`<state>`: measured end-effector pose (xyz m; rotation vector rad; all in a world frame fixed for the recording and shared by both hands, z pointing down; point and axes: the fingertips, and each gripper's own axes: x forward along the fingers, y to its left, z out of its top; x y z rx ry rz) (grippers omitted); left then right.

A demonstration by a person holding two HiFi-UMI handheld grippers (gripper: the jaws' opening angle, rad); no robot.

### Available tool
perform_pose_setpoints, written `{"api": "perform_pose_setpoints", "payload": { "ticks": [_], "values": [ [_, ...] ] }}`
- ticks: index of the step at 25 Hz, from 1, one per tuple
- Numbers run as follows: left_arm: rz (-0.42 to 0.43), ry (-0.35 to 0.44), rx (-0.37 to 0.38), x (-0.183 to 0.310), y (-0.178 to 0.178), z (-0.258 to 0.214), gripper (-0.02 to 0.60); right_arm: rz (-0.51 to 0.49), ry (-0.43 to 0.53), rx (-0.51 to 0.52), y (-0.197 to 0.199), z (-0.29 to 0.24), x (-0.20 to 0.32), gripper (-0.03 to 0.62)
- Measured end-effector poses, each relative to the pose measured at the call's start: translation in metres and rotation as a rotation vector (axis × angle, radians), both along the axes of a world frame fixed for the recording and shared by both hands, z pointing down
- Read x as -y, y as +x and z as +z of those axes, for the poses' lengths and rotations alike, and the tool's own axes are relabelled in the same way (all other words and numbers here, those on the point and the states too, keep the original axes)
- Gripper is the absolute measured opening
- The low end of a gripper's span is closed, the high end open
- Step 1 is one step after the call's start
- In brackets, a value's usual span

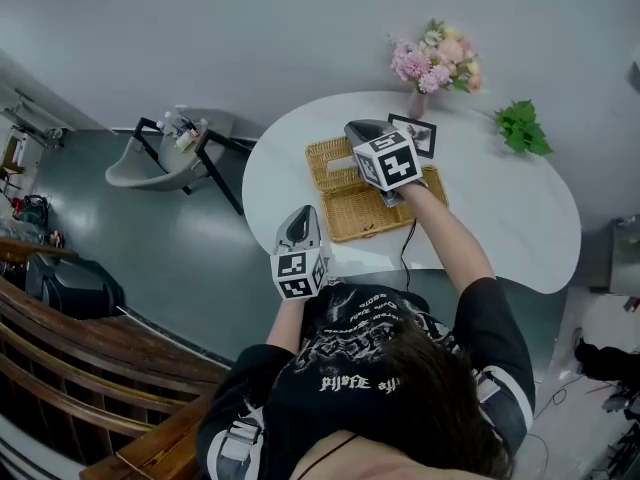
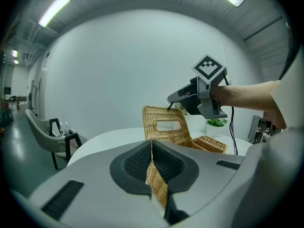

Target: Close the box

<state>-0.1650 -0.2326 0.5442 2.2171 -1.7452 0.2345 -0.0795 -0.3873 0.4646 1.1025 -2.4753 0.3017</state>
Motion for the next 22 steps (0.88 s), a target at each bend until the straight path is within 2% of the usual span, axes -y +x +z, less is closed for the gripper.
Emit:
{"api": "perform_pose_setpoints", "payload": {
  "ticks": [5,22],
  "values": [
    [-0.017,-0.003,0.003,-0.008,0.004,-0.001,0.026,-0.036,0.067,-0.059,0.001,-0.006,-0.016,0.035],
    [-0.048,-0.018,0.009,-0.035,0.021,-0.002,0.026,-0.072,0.107,-0.017,0.012,-0.023,-0.056,0.035]
  ]
}}
